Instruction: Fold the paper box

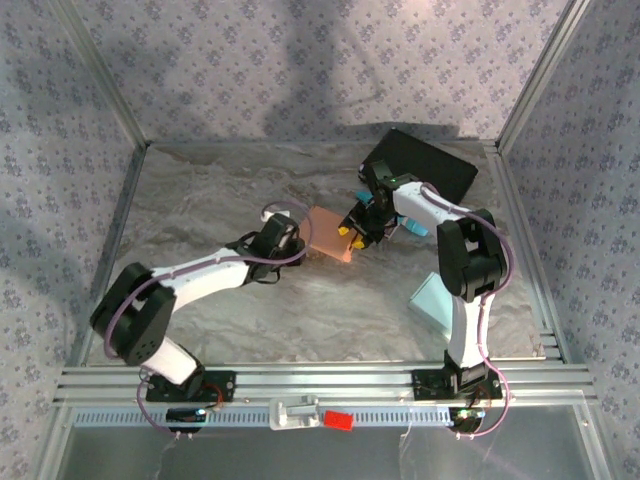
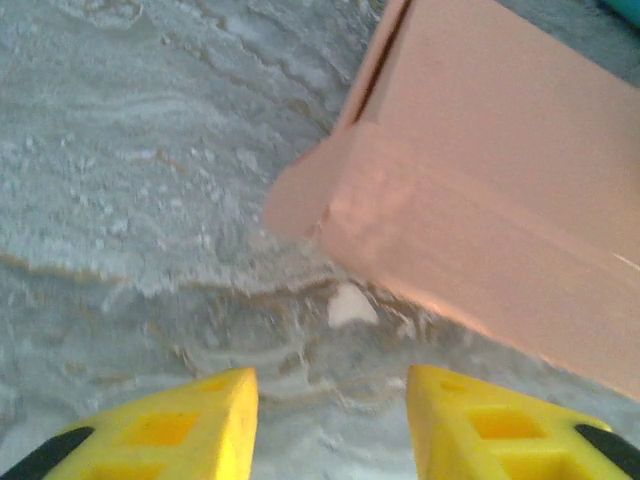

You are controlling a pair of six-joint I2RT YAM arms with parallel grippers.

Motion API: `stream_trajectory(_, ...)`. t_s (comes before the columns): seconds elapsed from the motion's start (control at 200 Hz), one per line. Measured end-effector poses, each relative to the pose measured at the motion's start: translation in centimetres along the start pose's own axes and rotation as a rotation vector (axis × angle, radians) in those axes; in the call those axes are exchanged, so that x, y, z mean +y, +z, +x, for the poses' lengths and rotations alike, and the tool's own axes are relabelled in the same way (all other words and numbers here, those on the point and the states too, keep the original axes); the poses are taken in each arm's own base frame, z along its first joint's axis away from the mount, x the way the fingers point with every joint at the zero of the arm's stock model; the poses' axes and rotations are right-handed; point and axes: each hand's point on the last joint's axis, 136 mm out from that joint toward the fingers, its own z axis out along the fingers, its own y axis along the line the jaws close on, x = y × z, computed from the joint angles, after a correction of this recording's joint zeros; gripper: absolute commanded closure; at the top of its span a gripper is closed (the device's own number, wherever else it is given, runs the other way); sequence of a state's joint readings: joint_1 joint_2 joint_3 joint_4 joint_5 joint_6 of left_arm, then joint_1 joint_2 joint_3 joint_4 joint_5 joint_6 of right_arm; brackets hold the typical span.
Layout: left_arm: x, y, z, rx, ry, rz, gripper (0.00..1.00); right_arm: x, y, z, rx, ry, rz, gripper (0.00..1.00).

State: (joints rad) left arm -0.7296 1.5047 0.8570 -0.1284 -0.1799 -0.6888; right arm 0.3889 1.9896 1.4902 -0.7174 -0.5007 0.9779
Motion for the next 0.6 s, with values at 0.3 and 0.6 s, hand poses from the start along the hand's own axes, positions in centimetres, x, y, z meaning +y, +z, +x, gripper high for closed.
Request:
stream_trajectory(0.3, -0.6, -7.9, -2.3, 0.027, -0.125, 0.078, 0.43, -0.2, -0.1, -0.1, -0.012, -0.054, 0.021, 0.5)
stream_trajectory(0.6, 0.4, -3.2, -13.6, 0.135, -0.075, 0.15, 0.45, 0.5, -0.9, 0.3, -0.035, -0.207, 0.007, 0.34)
